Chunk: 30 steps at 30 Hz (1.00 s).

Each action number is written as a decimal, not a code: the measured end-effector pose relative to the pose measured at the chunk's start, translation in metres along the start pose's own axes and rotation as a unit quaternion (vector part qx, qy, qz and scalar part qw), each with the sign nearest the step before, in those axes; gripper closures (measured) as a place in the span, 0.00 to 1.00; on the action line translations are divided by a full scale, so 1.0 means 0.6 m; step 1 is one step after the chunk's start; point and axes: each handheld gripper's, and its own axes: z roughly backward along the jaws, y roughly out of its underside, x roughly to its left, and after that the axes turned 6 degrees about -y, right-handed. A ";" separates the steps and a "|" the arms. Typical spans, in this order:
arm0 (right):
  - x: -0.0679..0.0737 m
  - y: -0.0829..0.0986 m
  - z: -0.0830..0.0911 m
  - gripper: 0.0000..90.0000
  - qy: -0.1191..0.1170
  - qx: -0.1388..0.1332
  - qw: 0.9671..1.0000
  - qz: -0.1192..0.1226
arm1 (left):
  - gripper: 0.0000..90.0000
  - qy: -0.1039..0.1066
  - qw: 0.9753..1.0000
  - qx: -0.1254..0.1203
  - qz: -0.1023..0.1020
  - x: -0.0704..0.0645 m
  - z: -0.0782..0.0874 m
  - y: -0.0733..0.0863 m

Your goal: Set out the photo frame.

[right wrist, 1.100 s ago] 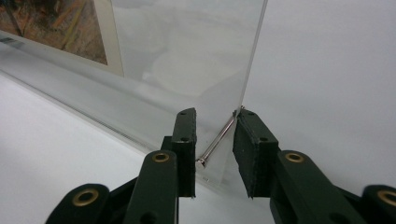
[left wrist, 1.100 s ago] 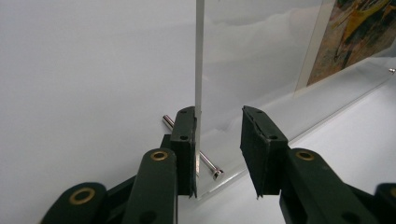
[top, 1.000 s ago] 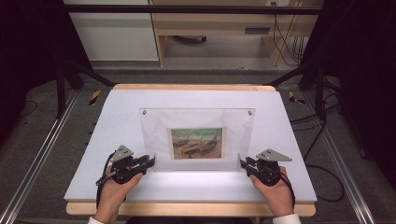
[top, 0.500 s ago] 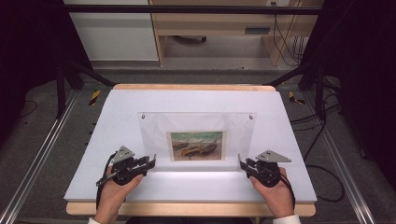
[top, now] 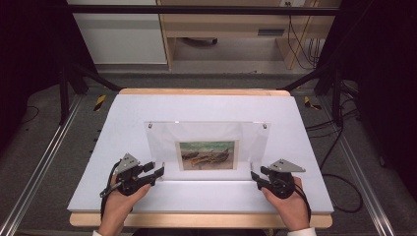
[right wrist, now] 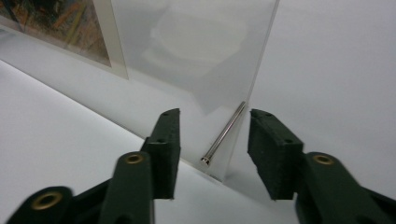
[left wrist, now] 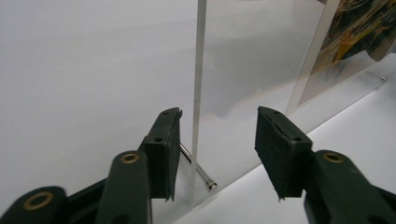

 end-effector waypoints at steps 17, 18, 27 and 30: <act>0.007 -0.009 0.021 0.10 0.046 -0.044 0.997 0.051 | 0.08 -0.017 0.997 -0.042 -0.057 -0.009 0.016 -0.011; 0.007 -0.009 0.024 0.10 0.047 -0.047 0.997 0.049 | 0.08 -0.018 0.997 -0.044 -0.059 -0.009 0.017 -0.012; -0.005 -0.006 0.049 0.09 0.064 -0.072 0.994 0.046 | 0.07 -0.031 0.995 -0.073 -0.063 0.007 0.036 -0.014; -0.015 -0.004 0.058 0.09 0.071 -0.078 0.994 0.037 | 0.07 -0.036 0.994 -0.077 -0.064 0.011 0.041 -0.015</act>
